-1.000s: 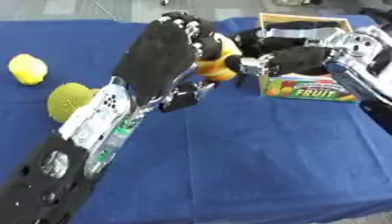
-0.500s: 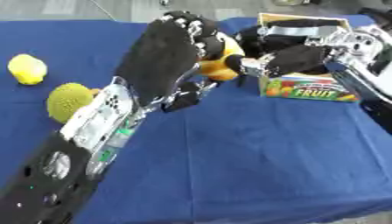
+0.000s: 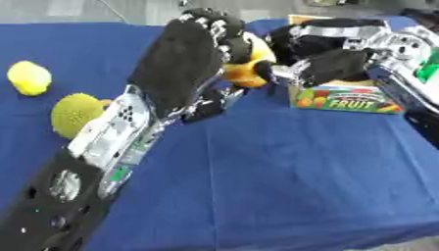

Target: Pick up the objects with one hand, pass them to the other hand, and then place them into the box on the other side of the table.

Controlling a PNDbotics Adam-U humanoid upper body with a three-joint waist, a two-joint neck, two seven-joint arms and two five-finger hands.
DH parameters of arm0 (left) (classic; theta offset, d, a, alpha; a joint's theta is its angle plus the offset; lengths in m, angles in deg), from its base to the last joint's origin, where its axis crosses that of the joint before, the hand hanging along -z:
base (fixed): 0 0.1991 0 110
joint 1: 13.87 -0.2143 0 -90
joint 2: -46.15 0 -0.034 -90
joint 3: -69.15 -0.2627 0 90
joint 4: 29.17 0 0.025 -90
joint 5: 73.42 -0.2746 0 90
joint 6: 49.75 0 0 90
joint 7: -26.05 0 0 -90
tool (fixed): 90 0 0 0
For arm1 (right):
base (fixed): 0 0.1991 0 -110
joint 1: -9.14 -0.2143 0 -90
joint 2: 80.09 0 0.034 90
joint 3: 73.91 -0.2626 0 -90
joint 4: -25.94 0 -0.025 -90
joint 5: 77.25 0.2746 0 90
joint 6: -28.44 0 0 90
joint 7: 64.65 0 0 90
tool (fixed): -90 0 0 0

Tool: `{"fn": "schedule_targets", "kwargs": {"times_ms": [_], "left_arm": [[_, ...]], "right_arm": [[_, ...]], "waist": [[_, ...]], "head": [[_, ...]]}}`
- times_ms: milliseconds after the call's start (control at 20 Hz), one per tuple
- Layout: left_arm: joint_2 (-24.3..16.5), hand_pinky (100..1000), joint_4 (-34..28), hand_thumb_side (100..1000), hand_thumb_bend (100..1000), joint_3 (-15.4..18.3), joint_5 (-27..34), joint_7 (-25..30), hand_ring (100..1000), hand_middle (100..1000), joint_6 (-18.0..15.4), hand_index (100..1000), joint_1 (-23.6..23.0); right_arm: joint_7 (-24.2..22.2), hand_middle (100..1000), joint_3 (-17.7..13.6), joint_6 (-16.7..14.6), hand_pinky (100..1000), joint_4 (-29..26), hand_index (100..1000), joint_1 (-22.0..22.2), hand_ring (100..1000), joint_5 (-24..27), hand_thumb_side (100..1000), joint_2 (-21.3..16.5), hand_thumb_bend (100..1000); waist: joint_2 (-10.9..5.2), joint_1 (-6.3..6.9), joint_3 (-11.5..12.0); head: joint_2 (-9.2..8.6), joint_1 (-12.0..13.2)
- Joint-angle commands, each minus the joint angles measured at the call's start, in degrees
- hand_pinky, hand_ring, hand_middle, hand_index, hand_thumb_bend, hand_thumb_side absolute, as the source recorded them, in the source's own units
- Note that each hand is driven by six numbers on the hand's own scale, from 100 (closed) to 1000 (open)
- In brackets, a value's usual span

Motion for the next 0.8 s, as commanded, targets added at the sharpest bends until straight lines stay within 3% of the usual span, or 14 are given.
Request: {"fn": "schedule_targets", "kwargs": {"times_ms": [50,150,450,800], "left_arm": [[0.35,546,-0.68,100,343,1.34,-0.75,-0.15,484,408,0.88,526,0.98],[0.41,591,-0.49,100,422,1.25,-1.07,0.23,518,446,0.95,567,0.94],[0.60,657,-0.23,100,546,1.14,-1.79,1.75,597,530,0.60,661,0.88],[0.69,714,-0.35,100,670,1.16,-2.67,2.68,671,617,0.09,707,0.83]], "right_arm": [[1.25,551,-0.20,0.35,563,-0.90,630,-0.55,649,2.04,396,-0.55,100],[2.23,534,-0.22,0.66,552,-0.90,610,-0.60,642,2.92,411,-0.53,100],[4.54,518,-0.23,1.18,519,-0.90,579,-0.74,617,5.32,460,-0.51,100],[5.82,506,-0.26,1.58,476,-0.90,546,-0.80,581,7.58,472,-0.42,100]], "waist": [[-0.16,-0.62,-0.18],[-0.16,-0.60,-0.24],[-0.18,-0.59,-0.28],[-0.15,-0.63,-0.31]], "head": [[-0.19,-0.12],[-0.14,-0.17],[-0.08,-0.28],[0.05,-0.46]]}}
